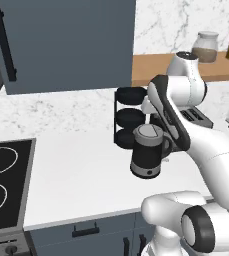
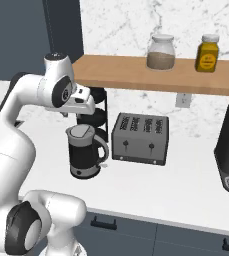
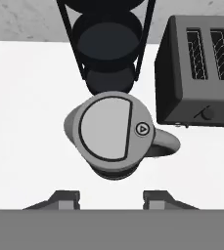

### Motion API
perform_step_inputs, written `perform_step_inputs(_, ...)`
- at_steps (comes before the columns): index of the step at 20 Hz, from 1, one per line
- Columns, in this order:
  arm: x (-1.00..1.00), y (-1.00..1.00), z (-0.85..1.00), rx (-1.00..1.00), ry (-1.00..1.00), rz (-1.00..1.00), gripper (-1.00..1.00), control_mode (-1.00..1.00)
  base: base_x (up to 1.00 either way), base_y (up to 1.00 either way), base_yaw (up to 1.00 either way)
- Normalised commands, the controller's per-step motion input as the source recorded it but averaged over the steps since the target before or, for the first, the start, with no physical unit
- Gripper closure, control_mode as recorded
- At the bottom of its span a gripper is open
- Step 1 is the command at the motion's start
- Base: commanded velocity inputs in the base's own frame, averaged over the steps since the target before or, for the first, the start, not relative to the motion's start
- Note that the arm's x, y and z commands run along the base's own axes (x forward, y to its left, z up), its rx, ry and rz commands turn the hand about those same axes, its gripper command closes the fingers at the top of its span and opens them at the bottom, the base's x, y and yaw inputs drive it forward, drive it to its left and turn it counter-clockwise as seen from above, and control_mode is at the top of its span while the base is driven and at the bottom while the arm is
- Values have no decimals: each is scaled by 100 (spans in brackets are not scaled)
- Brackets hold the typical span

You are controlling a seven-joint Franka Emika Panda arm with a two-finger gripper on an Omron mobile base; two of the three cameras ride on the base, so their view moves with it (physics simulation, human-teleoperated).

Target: Navigate to the sink.

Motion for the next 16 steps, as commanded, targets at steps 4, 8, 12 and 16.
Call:
perform_step_inputs(4,-33,0,0,0,0,0,-100,-100,0,0,0)
perform_step_inputs(8,-96,-5,0,0,-2,-2,-100,-100,0,0,0)
perform_step_inputs(12,-100,-3,0,0,-2,-2,-100,-100,0,0,0)
perform_step_inputs(16,-100,0,0,0,-1,0,-100,-100,0,0,0)
